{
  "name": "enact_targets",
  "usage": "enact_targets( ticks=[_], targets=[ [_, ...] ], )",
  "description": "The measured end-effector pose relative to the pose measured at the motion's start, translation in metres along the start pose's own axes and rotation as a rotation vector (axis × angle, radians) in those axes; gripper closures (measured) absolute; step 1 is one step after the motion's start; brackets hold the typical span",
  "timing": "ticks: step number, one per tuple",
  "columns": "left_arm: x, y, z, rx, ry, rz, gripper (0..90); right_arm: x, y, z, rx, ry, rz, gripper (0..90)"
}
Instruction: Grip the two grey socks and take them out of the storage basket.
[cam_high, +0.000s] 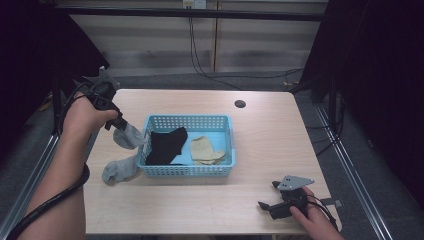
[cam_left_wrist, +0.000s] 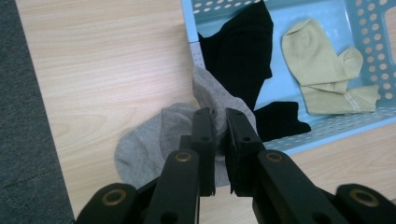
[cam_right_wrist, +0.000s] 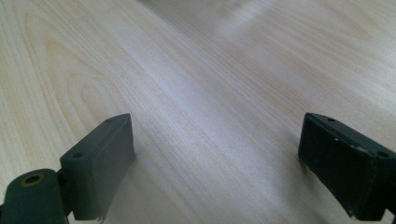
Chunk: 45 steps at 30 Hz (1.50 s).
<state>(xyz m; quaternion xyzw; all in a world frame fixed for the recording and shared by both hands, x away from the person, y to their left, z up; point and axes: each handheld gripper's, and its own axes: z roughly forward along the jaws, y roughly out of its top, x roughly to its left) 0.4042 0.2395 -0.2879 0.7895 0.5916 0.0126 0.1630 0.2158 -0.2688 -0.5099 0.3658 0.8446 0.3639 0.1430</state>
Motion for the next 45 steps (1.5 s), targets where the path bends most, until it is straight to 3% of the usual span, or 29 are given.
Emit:
enact_targets(
  ticks=[14,27,30,36,45],
  targets=[
    [0.027,-0.015,0.005,-0.008,0.016,-0.046,83.0,0.0,0.0,0.0,0.003,0.001,0.002,10.3],
    [0.037,-0.024,0.023,-0.034,0.028,-0.071,82.1,0.0,0.0,0.0,0.003,0.002,0.003,10.3],
    [0.039,-0.026,0.028,-0.06,0.042,-0.075,71.8,0.0,0.0,0.0,0.0,-0.001,-0.001,10.2],
    [0.039,-0.035,0.034,-0.067,0.033,-0.071,63.9,0.0,0.0,0.0,-0.001,-0.002,0.0,10.3],
    [0.03,-0.053,0.044,-0.07,0.026,-0.013,54.7,0.0,0.001,0.001,0.0,0.002,0.002,10.3]
  ],
)
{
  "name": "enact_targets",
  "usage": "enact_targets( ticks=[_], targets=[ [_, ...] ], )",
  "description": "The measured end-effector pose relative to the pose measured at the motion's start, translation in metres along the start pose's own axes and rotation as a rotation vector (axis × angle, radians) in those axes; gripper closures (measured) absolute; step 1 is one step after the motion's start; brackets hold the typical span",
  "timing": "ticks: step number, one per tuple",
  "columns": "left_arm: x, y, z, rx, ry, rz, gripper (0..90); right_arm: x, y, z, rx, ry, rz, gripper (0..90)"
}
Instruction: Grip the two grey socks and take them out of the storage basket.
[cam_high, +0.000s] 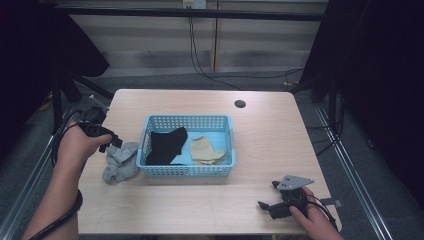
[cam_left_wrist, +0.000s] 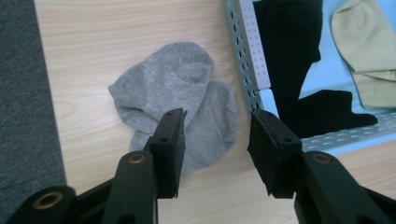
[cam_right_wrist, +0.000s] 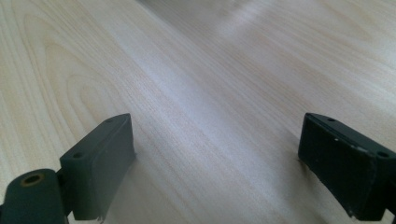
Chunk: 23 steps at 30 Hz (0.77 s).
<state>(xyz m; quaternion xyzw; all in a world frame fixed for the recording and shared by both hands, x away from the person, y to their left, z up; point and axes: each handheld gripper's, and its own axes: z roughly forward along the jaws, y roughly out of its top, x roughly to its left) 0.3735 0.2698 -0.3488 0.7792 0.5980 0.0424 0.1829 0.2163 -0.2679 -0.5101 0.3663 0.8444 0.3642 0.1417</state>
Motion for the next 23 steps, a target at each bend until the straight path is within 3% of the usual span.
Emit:
enact_targets(
  ticks=[8,13,18,23],
  targets=[
    [-0.02,-0.032,0.012,-0.038,0.003,0.081,47.7,0.0,0.0,0.0,0.003,0.002,0.001,10.3],
    [-0.035,-0.06,0.027,-0.06,-0.012,0.095,44.0,0.0,0.0,0.0,0.002,0.002,0.001,10.3],
    [-0.035,-0.081,0.044,-0.07,-0.011,0.062,40.5,0.0,0.0,0.0,0.002,0.001,0.0,10.3],
    [-0.027,-0.086,0.051,-0.095,-0.001,0.023,36.6,0.0,0.0,0.0,0.003,0.001,0.001,10.2]
  ],
)
